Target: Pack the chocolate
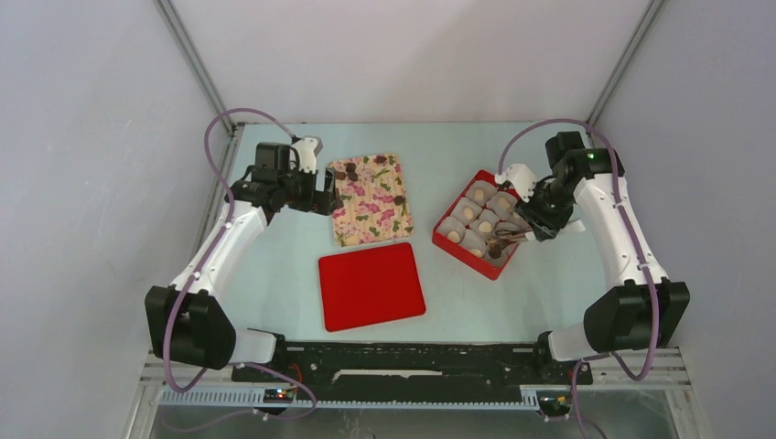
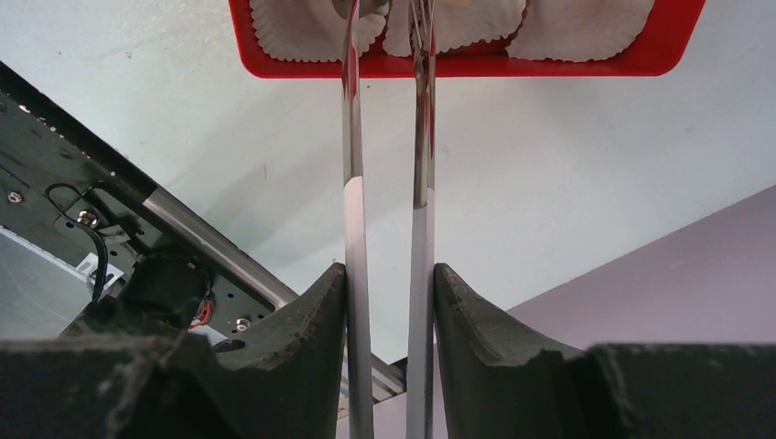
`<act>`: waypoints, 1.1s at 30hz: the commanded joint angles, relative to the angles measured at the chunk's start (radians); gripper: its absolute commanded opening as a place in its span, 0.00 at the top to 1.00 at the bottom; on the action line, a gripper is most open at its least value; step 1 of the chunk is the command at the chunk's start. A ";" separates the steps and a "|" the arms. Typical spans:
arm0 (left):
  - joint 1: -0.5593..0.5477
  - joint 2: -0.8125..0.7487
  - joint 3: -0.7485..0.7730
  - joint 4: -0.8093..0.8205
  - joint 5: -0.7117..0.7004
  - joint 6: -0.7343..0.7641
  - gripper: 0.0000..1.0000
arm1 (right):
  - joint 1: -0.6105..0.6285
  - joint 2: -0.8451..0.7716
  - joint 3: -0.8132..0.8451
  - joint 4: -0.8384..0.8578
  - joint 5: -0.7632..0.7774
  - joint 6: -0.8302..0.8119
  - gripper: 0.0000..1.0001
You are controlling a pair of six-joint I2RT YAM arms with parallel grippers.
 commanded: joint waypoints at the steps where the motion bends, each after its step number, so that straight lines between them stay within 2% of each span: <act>1: -0.007 0.003 0.078 0.027 0.005 -0.002 0.02 | -0.008 0.004 0.074 0.001 0.007 0.013 0.61; 8: -0.008 0.010 0.089 0.024 0.006 -0.002 0.02 | -0.035 0.030 0.132 0.056 -0.051 0.064 0.62; 15: -0.008 0.011 0.102 0.021 0.006 -0.002 0.02 | -0.121 0.062 0.161 0.192 -0.127 0.211 0.64; 21: -0.016 0.024 0.122 0.016 0.008 -0.008 0.02 | -0.202 0.040 0.135 0.349 -0.133 0.358 0.65; 28: -0.039 0.043 0.137 0.025 -0.001 -0.014 0.02 | -0.375 -0.018 0.053 0.497 -0.120 0.499 0.65; 33: -0.054 0.051 0.139 0.015 -0.001 -0.026 0.02 | -0.524 -0.056 -0.080 0.586 -0.122 0.606 0.65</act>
